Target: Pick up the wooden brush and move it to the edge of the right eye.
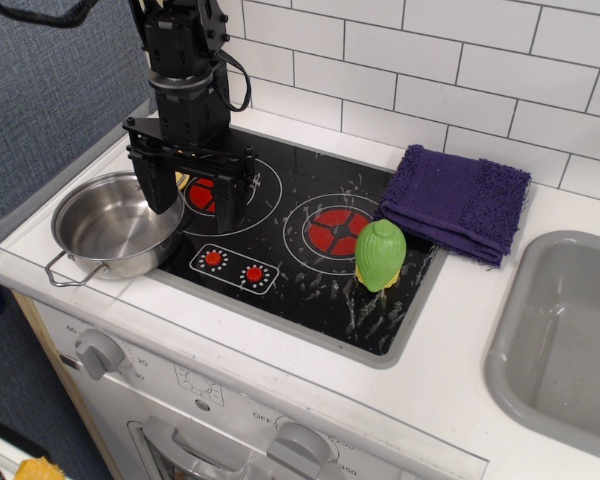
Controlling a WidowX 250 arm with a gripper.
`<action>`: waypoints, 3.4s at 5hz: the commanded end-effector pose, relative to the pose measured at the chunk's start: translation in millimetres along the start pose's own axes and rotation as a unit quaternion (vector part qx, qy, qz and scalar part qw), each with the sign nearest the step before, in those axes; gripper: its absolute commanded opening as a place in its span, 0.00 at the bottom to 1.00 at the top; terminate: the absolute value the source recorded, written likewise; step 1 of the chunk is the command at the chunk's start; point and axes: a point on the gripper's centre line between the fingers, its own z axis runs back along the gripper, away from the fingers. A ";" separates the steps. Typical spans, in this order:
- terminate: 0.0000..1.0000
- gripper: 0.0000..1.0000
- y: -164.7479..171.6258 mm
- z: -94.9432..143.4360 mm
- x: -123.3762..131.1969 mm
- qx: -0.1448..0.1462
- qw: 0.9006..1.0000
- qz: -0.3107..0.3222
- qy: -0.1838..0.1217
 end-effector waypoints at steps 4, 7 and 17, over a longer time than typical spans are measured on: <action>0.00 1.00 52.9 35.6 71.2 -0.011 0.998 0.052 -0.042; 0.00 1.00 68.8 -14.1 93.2 0.037 0.998 0.031 -0.049; 0.00 0.00 -66.5 -11.4 87.3 -0.023 0.998 -0.020 -0.052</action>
